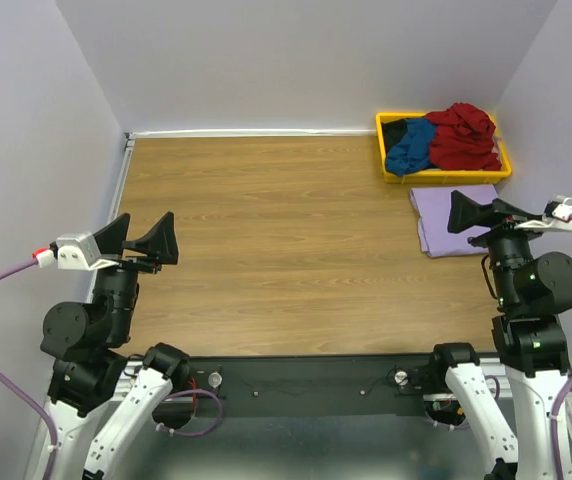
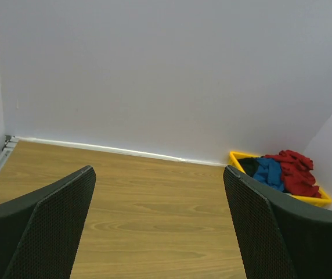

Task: Fold and stack the t-shirts
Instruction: Grab the tshirt from the pile, then move the tshirt to the center of the board, then flatten the tshirt out

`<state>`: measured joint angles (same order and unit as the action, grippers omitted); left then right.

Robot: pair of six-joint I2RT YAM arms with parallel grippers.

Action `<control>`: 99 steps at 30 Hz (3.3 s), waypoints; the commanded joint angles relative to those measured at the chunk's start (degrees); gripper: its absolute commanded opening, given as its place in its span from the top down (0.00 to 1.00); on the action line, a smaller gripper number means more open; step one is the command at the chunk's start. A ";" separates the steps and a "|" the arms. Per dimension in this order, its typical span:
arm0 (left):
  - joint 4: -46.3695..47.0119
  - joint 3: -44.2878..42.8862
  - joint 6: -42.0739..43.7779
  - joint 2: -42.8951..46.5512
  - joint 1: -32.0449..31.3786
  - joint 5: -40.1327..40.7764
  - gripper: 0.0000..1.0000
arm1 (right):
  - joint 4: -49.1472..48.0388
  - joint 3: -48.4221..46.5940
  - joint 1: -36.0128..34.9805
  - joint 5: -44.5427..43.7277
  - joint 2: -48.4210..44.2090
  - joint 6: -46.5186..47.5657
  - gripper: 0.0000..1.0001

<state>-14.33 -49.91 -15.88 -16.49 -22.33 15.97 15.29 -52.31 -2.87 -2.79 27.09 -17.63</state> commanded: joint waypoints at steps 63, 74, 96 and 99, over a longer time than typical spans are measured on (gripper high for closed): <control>5.01 2.02 -5.83 -12.25 -5.36 8.22 0.01 | 3.69 -53.68 -5.28 2.43 70.83 5.06 0.99; -2.63 -1.51 -5.04 -9.62 -5.36 4.16 0.01 | 4.75 -47.62 -44.92 10.43 76.69 -5.92 0.46; -2.04 16.06 -29.98 -22.68 -5.18 0.13 0.01 | 4.58 -24.76 -29.76 5.83 76.43 -5.67 0.30; 0.78 17.48 -32.89 -27.34 -4.83 -0.32 0.01 | 3.70 -26.60 -27.63 8.76 79.07 -4.53 0.30</control>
<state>-18.11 -33.54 -41.32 -40.45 -27.51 17.19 20.16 -76.03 -33.12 1.83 102.26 -24.64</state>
